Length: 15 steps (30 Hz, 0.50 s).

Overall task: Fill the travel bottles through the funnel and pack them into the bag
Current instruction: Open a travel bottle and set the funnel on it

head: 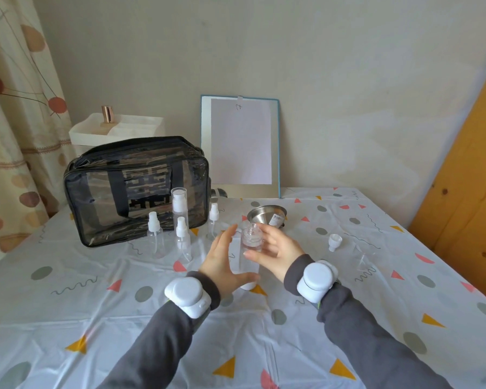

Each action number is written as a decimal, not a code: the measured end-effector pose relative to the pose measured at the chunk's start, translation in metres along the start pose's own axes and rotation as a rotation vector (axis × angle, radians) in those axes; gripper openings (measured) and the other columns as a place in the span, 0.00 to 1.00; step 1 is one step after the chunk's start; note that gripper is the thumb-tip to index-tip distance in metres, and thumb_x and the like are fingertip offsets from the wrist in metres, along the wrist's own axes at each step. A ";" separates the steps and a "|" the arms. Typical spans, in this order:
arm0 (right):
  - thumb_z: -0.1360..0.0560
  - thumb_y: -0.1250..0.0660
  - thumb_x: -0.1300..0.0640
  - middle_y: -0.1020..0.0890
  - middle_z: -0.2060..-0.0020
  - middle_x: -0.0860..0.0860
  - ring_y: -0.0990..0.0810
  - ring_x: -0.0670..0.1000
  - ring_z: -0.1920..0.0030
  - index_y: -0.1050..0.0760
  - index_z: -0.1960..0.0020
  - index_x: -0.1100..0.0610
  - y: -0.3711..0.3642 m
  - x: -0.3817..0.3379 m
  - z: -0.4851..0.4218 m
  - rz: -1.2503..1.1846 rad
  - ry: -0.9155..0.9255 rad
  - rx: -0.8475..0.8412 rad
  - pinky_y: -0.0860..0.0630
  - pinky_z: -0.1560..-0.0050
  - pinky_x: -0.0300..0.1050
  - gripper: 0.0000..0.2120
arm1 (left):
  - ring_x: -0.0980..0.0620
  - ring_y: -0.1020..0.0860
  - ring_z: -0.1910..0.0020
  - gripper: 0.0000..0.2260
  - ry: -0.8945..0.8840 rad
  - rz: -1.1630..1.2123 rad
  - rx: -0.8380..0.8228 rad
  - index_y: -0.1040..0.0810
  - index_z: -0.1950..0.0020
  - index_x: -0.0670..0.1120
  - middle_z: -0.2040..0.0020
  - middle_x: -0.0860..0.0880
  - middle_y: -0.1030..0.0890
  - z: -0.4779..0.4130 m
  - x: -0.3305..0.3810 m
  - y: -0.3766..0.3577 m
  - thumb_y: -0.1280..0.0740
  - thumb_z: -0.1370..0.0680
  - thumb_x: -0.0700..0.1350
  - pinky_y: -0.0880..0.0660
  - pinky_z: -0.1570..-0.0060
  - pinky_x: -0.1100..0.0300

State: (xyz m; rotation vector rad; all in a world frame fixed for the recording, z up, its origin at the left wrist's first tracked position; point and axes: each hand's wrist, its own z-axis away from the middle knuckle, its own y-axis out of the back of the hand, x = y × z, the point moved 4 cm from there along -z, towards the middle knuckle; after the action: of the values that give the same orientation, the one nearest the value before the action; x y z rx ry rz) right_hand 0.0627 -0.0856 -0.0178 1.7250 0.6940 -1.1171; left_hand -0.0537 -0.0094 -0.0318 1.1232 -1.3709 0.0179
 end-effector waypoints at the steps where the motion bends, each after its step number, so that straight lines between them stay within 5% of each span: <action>1: 0.31 0.27 0.54 0.28 0.35 0.49 0.28 0.47 0.36 0.37 0.30 0.54 0.000 0.001 0.000 0.004 0.005 0.006 0.32 0.37 0.40 0.33 | 0.52 0.36 0.31 0.45 0.026 0.011 -0.023 0.48 0.25 0.49 0.30 0.49 0.35 -0.002 -0.004 -0.004 0.24 0.33 0.47 0.39 0.33 0.62; 4: 0.30 0.27 0.55 0.26 0.37 0.50 0.27 0.48 0.37 0.35 0.31 0.55 0.000 0.002 -0.002 -0.003 0.005 0.002 0.30 0.38 0.39 0.31 | 0.49 0.27 0.37 0.37 0.071 0.092 -0.066 0.43 0.27 0.48 0.36 0.47 0.26 -0.008 -0.010 -0.015 0.27 0.30 0.43 0.32 0.35 0.54; 9: 0.30 0.27 0.55 0.24 0.39 0.51 0.25 0.48 0.38 0.31 0.34 0.56 0.001 0.005 -0.001 -0.047 -0.024 0.013 0.30 0.39 0.38 0.27 | 0.52 0.23 0.44 0.23 0.115 0.128 0.011 0.29 0.37 0.49 0.43 0.51 0.21 -0.012 -0.014 -0.018 0.27 0.30 0.44 0.27 0.41 0.57; 12: 0.31 0.27 0.55 0.23 0.40 0.51 0.24 0.49 0.39 0.31 0.34 0.56 -0.001 0.007 0.000 -0.033 -0.030 0.003 0.28 0.41 0.38 0.27 | 0.50 0.25 0.39 0.26 0.096 0.127 0.043 0.31 0.35 0.48 0.40 0.50 0.23 -0.009 -0.015 -0.019 0.26 0.31 0.43 0.29 0.37 0.56; 15: 0.32 0.26 0.53 0.25 0.39 0.49 0.26 0.48 0.39 0.33 0.32 0.55 0.000 0.008 0.000 0.032 -0.043 -0.012 0.29 0.39 0.39 0.31 | 0.50 0.40 0.28 0.44 -0.060 0.007 0.117 0.47 0.26 0.52 0.29 0.49 0.38 0.000 0.006 -0.007 0.24 0.35 0.43 0.42 0.33 0.64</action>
State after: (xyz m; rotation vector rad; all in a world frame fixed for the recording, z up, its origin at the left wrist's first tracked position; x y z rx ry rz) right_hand 0.0658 -0.0861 -0.0248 1.6917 0.6425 -1.1227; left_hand -0.0477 -0.0160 -0.0316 1.2249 -1.4417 0.0706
